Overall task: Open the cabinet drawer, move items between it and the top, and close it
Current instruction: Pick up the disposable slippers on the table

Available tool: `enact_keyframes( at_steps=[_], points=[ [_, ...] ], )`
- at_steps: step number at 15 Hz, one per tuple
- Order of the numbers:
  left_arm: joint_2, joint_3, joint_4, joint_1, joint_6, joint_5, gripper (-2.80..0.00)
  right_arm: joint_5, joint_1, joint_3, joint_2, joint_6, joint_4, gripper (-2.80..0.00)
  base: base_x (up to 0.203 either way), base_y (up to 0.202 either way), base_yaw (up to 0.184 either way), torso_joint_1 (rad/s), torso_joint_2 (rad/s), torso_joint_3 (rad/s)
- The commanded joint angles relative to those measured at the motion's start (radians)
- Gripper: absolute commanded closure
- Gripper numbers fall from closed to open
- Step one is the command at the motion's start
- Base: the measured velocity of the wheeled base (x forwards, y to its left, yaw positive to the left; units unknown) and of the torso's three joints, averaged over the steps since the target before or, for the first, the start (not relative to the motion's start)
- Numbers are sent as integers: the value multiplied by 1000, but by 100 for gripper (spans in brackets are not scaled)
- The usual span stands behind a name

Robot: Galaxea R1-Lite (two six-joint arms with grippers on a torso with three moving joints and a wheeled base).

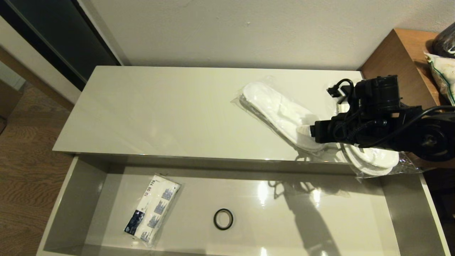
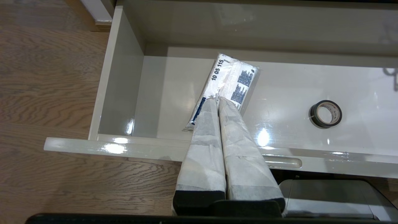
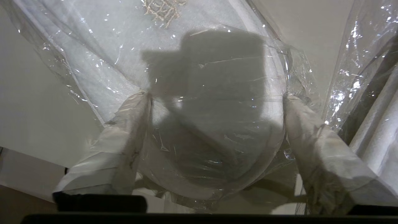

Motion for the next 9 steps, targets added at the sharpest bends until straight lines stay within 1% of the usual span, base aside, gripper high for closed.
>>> enact_keyframes(
  at_steps=[1,3,9],
  points=[
    [0,0,0,-1,0,0,0,-5,12,27,4,-2,-3,0,0,0,0,0,0,0],
    [2,0,0,-1,0,0,0,-25,12,46,7,-1,-12,0,0,0,0,0,0,0],
    [0,0,0,-1,0,0,0,-33,11,78,-1,8,-36,0,0,0,0,0,0,0]
  ],
)
